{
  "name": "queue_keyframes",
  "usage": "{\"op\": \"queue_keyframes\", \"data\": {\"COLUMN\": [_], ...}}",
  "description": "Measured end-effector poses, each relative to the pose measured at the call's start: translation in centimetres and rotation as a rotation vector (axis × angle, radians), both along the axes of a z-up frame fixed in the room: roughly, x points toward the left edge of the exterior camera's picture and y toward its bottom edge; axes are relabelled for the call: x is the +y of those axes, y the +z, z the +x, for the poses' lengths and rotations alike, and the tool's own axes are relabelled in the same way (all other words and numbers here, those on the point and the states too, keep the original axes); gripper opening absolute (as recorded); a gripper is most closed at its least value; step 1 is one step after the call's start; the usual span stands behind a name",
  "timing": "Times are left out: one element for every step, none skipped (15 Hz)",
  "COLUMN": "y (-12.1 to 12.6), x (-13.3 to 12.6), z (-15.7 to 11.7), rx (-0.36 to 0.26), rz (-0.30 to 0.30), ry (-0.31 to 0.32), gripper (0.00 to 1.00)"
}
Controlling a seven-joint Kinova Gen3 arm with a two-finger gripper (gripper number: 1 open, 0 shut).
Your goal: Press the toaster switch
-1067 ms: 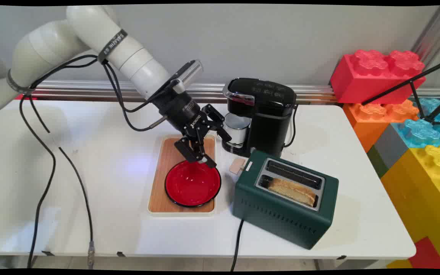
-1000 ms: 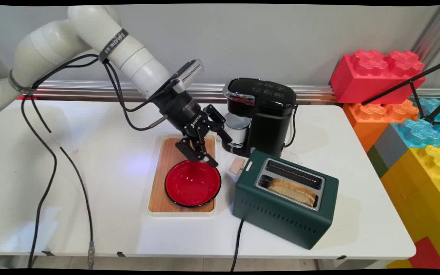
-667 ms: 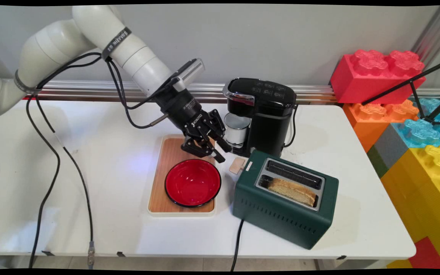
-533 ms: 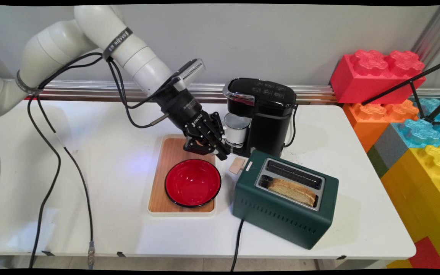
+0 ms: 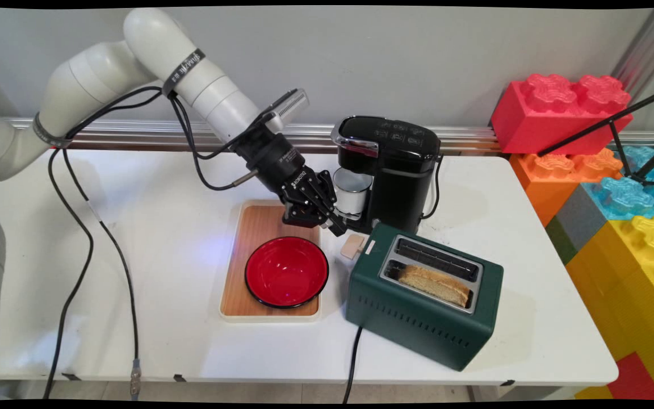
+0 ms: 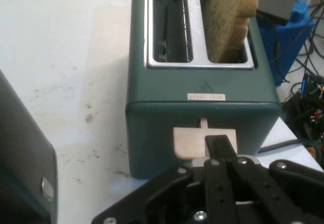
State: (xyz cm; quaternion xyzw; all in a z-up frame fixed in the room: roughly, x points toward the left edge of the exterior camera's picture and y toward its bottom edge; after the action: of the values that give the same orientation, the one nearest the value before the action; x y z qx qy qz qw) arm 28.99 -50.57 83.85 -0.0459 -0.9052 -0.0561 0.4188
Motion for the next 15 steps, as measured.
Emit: {"op": "queue_keyframes", "data": {"y": [-0.3,-0.7,-0.9,-1.1,-1.4,-1.7,-2.1,-2.3,-2.6,-2.9,-3.2,-3.4,-3.7,-3.9,-4.2], "x": [-0.1,-0.2,-0.3,-0.4,-0.4,-0.5,-0.6,-0.6,-0.6,-0.6,-0.6,-0.6,-0.6,-0.6,-0.6], "z": [0.0,0.0,-0.1,-0.2,-0.3,-0.4,-0.6,-0.7,-0.8,-0.9,-1.0,-1.0,-1.0,-1.0,-1.0], "rx": [0.007,0.017,0.025,0.03,0.038,0.046,0.054,0.061,0.068,0.073,0.076,0.079,0.081,0.083,0.085], "rz": [0.011,0.021,0.03,0.036,0.044,0.053,0.061,0.067,0.074,0.081,0.085,0.09,0.094,0.097,0.101], "ry": [0.005,0.013,0.019,0.022,0.027,0.032,0.036,0.041,0.045,0.048,0.051,0.055,0.058,0.061,0.064], "gripper": [0.0,0.0,0.0,0.0,0.0,0.0,0.0,0.0,0.0,0.0,0.0,0.0,0.0,0.0,0.0]}}
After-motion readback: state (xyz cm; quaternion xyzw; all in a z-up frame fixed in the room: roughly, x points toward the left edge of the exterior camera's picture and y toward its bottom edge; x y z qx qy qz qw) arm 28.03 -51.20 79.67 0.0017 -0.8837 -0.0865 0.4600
